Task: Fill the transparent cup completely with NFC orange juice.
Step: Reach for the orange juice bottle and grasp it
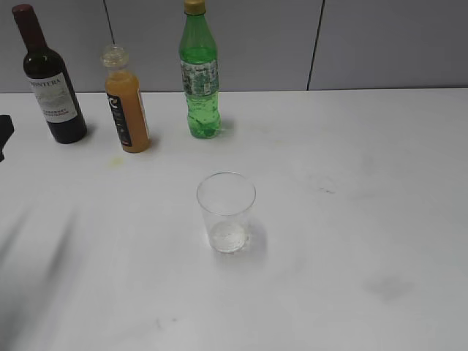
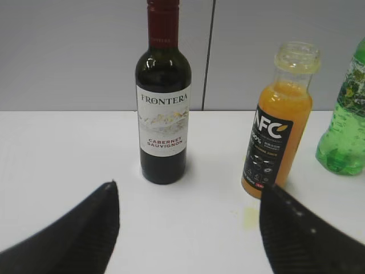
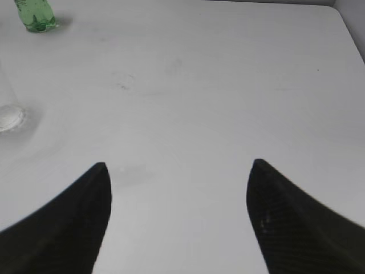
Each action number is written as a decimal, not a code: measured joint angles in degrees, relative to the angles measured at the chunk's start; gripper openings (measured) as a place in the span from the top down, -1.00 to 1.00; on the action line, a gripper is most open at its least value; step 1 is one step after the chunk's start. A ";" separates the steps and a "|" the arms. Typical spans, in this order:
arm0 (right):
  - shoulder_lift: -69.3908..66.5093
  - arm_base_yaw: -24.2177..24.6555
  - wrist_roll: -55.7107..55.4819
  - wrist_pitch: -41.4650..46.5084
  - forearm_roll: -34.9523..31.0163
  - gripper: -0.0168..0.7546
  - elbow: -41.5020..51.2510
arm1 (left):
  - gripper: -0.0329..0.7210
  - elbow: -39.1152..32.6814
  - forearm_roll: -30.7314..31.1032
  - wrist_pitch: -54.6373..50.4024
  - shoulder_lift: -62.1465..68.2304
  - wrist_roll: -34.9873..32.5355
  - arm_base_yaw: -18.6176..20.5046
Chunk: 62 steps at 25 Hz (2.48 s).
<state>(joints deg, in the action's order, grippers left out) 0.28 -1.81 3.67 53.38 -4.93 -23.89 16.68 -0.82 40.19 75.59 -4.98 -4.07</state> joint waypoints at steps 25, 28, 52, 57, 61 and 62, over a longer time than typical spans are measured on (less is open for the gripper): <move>0.00 0.00 0.00 0.00 0.00 -0.53 0.00 | -0.64 3.69 18.31 28.72 29.38 2.56 1.66; 0.00 0.00 0.00 0.00 0.00 -0.53 0.00 | -0.64 6.40 22.58 28.84 31.13 2.71 2.96; 0.00 0.00 0.00 0.00 0.00 -0.53 0.00 | -0.72 30.11 31.57 25.05 48.22 6.89 3.09; 0.00 0.00 0.00 0.00 0.00 -0.53 0.00 | -0.79 34.38 31.70 23.90 50.90 7.98 1.61; 0.00 0.00 0.00 0.05 0.00 -0.53 0.00 | -0.80 37.29 29.60 23.13 53.20 8.57 0.58; 0.00 0.00 0.00 0.05 0.00 -0.53 0.00 | -0.80 37.92 29.03 23.05 53.69 8.59 0.28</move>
<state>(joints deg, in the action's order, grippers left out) 0.28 -1.81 3.67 53.43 -4.93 -23.89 54.60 28.20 63.23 129.28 3.61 -3.79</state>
